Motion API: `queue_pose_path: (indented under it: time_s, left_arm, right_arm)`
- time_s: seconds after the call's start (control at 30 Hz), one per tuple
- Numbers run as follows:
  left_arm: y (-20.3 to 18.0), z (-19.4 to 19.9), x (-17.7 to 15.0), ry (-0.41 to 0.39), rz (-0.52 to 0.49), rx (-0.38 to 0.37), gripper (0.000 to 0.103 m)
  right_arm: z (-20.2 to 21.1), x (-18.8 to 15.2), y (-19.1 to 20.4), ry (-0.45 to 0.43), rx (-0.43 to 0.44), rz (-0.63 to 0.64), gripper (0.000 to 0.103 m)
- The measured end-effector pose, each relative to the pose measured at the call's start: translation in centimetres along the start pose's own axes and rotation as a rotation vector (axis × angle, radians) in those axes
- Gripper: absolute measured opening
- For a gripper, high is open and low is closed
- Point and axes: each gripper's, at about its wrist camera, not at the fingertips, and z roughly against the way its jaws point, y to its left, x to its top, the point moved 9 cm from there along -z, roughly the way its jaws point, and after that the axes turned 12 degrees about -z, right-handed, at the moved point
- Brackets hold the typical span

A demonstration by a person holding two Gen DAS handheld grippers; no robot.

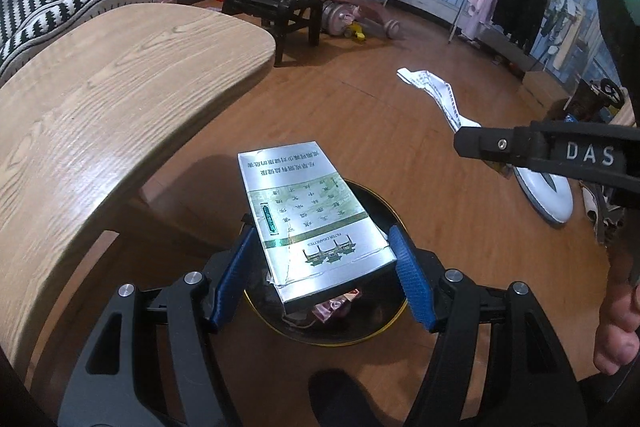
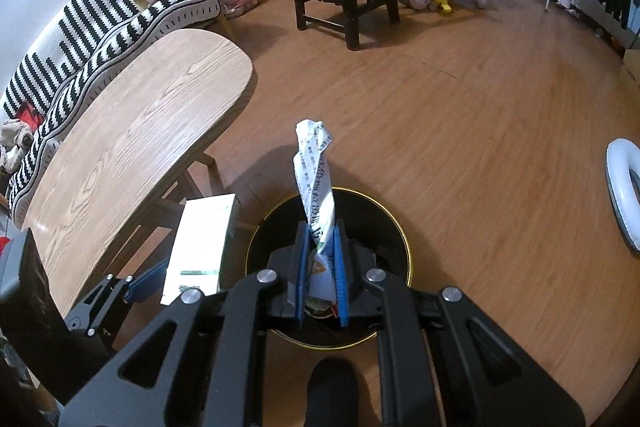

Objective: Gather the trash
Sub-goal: 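Open both tools to drop the medicine box and foil strip into the bin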

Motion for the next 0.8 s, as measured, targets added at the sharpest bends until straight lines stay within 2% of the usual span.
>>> queue_pose_path:
  time_s: [0.43,0.5,0.57,0.6,0.63,0.8]
  left_arm:
    - [0.3,-1.6,-0.2,0.034,0.000,-0.038,0.066]
    - [0.3,-1.9,-0.4,0.042,-0.005,-0.048,0.071]
    - [0.4,-2.0,-0.4,0.035,-0.003,-0.047,0.080]
    - [0.5,-2.0,-0.4,0.031,0.000,-0.049,0.081]
    - [0.6,-2.0,-0.4,0.029,0.002,-0.049,0.083]
    - [1.5,-0.5,-0.4,0.005,0.014,-0.021,0.091]
  right_arm:
    - [-0.7,-0.1,0.2,0.027,-0.010,-0.001,0.013]
    - [-0.9,0.0,0.1,0.031,-0.016,-0.009,0.014]
    - [-1.0,-0.1,0.2,0.034,-0.016,-0.010,0.038]
    - [-0.9,0.0,0.3,0.025,-0.027,-0.006,0.066]
    - [-0.7,0.1,0.4,0.012,-0.027,0.000,0.073]
    - [0.0,0.0,1.4,-0.004,-0.010,0.010,0.073]
